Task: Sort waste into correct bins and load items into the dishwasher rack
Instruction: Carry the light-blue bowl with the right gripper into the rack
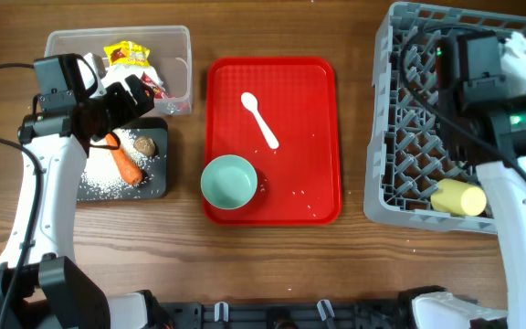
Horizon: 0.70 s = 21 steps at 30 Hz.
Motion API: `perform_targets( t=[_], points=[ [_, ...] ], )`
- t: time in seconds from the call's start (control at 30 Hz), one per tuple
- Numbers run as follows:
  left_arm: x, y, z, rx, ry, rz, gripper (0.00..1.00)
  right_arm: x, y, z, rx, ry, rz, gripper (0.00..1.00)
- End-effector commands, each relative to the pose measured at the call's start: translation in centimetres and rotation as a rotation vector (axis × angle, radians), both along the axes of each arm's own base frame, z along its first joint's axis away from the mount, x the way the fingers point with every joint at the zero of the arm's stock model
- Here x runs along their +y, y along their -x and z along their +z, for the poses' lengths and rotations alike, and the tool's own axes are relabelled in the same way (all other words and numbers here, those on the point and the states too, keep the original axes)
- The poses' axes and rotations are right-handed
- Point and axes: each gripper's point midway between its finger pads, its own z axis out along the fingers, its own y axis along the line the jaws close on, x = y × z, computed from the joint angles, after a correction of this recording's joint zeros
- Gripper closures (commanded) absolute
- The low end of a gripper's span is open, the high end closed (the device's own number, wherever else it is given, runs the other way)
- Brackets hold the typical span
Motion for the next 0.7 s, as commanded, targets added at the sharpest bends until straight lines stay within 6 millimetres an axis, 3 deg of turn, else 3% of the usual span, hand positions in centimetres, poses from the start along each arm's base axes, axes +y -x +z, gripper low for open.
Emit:
perform_targets(
  t=[0.0, 0.13, 0.33, 0.53, 0.67],
  points=[
    [0.2, -0.2, -0.1, 0.003, 0.000, 0.016, 0.00, -4.2, 1.6, 2.6, 0.010, 0.232, -0.191, 0.96],
    [0.2, -0.2, -0.1, 0.003, 0.000, 0.016, 0.00, -8.1, 1.7, 1.7, 0.193, 0.325, -0.277, 0.96],
    [0.2, -0.2, -0.1, 0.003, 0.000, 0.016, 0.00, -12.3, -1.3, -0.4, 0.462, 0.428, -0.295, 0.96],
    [0.2, -0.2, -0.1, 0.003, 0.000, 0.016, 0.00, -13.3, -4.0, -3.2, 0.645, 0.493, -0.272, 0.96],
    [0.2, -0.2, -0.1, 0.003, 0.000, 0.016, 0.00, -13.8, -2.7, -6.9, 0.784, 0.483, -0.252, 0.96]
  ],
)
